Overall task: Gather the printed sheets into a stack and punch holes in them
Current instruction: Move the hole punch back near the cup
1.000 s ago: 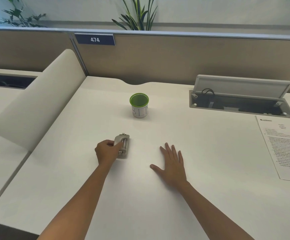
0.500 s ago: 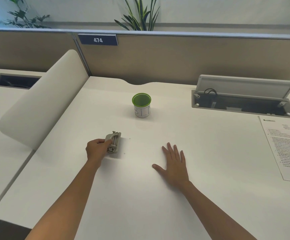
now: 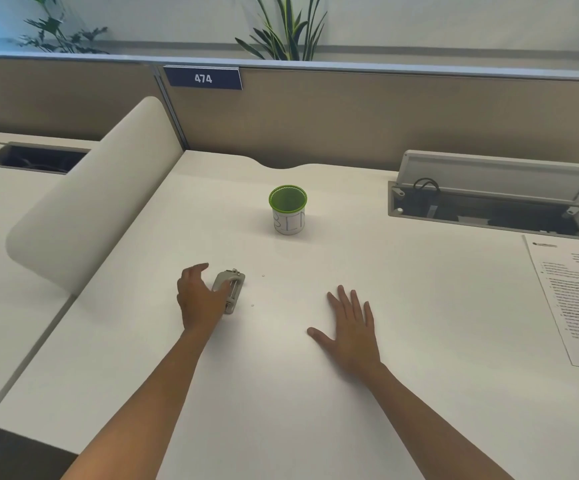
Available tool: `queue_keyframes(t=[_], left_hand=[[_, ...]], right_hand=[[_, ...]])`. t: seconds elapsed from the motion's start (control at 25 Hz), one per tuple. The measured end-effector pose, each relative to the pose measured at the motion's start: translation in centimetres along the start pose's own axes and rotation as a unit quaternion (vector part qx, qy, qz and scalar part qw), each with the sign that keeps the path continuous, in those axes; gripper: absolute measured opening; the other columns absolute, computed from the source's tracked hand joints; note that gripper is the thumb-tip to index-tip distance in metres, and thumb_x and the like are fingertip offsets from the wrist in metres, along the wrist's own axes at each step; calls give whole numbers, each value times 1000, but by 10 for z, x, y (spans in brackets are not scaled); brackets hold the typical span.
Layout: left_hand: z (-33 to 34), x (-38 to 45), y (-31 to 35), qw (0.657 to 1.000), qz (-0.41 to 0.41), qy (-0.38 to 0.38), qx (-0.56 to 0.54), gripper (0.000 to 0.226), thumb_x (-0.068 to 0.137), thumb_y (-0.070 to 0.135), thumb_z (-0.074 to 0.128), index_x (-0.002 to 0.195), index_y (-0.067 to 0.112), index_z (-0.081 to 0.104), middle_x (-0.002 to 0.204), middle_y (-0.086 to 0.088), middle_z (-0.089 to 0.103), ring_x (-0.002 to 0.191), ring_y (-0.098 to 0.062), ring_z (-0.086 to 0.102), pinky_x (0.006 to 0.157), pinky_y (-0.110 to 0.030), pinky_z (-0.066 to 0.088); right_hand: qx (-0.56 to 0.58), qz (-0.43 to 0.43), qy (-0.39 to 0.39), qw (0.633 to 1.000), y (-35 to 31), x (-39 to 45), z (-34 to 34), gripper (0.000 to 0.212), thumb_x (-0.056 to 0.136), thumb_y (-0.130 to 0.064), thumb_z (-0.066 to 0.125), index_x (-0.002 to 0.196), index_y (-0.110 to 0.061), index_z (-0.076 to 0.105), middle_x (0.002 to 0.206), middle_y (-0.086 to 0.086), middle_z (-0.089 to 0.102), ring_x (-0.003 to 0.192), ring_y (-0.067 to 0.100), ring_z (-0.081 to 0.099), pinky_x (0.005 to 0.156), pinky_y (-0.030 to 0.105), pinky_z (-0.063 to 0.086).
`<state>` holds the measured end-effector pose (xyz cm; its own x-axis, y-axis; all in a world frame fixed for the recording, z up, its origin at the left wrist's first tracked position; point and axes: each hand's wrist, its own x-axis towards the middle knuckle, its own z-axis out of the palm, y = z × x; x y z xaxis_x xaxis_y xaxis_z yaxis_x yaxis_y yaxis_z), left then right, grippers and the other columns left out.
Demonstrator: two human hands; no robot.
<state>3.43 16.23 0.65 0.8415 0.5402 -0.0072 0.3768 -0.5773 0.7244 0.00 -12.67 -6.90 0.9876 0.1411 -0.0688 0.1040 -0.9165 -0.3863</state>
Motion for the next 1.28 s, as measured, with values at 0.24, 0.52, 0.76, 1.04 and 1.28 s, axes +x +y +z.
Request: queue_keyframes(t=[0.24,0.52,0.76,1.04,1.28], left_hand=[[27,-55,-6,992,95,-83,13,17,85,16,77,101,13,70,100,-1,63,87,-26,61,73,-32,45],[38,-53,-15,994,52,-89,21,26,92,20,70,113,5,73,112,-6,63,90,-16,55,82,-27,40],[47,-54,-9,999,8,-43,6,18,92,13,69,103,2,78,104,-10,68,85,-20,57,79,-27,37],[44,-52,4,997,0,-69,24,12,95,8,61,93,3,72,93,-11,71,87,-31,68,71,-33,46],[52,-63,4,973,84,-111,182,17,102,6,41,106,1,56,119,-12,55,107,-32,59,75,-44,51]], right_hand=[[12,-2,-6,1000,-1,0,-2,94,85,-84,30,161,-29,15,170,-11,-2,158,15,-9,126,40,-11],[10,-4,-9,1000,0,0,-2,95,84,-84,28,160,-29,14,170,-11,-3,158,15,-9,125,39,-12],[16,-5,-8,1000,2,0,-2,95,84,-84,29,160,-30,14,170,-11,-2,157,14,-10,124,38,-14],[14,-4,-15,1000,1,0,-2,96,83,-85,27,161,-30,12,170,-12,-6,157,14,-12,124,38,-15],[34,-5,-19,999,-1,1,-4,96,84,-82,34,160,-28,16,170,-10,-2,158,17,-9,126,41,-11]])
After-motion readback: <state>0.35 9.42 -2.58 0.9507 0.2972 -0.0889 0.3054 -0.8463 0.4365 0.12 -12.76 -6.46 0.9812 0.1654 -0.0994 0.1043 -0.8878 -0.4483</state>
